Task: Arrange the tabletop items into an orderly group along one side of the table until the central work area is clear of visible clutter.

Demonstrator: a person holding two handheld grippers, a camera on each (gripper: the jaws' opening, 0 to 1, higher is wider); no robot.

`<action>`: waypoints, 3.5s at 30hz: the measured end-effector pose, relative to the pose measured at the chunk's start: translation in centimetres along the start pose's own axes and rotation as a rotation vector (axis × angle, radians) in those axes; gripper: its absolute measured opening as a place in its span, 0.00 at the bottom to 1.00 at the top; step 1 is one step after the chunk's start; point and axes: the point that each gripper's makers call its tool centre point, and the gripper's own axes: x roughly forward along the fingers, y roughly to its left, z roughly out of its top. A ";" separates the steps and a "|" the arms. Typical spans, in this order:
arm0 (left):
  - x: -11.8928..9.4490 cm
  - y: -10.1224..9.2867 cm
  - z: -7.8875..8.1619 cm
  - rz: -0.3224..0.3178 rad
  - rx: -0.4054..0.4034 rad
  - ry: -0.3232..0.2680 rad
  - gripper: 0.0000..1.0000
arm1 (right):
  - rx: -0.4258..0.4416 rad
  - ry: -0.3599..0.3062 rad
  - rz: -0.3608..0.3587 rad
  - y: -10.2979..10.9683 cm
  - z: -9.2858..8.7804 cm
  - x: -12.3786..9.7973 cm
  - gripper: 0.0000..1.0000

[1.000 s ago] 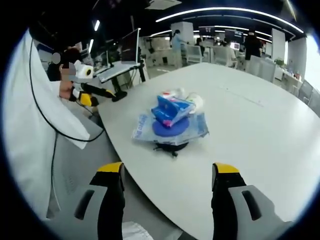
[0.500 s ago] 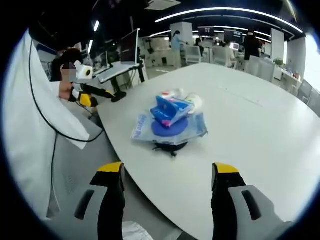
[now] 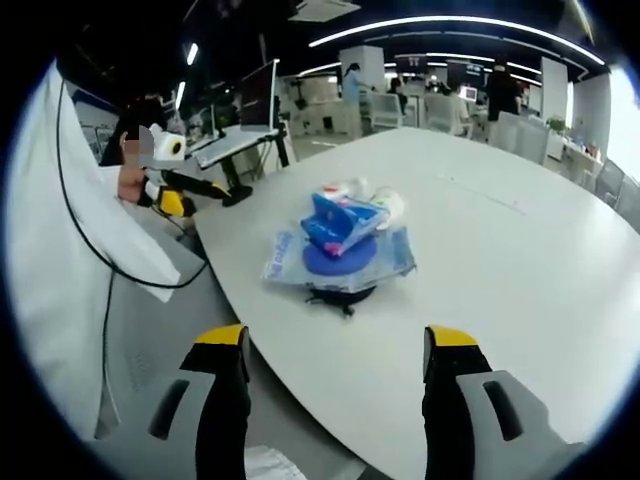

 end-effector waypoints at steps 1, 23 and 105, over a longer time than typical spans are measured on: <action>0.0 0.0 0.0 0.000 0.000 -0.001 0.97 | -0.001 0.000 -0.001 0.0 0.0 0.0 0.69; 0.7 0.3 0.8 -0.003 -0.002 -0.011 0.94 | 0.010 -0.016 -0.012 -0.7 0.7 0.6 0.67; 11.7 5.1 7.9 -0.023 0.206 0.035 0.45 | 0.066 0.046 -0.051 -3.6 6.8 13.2 0.40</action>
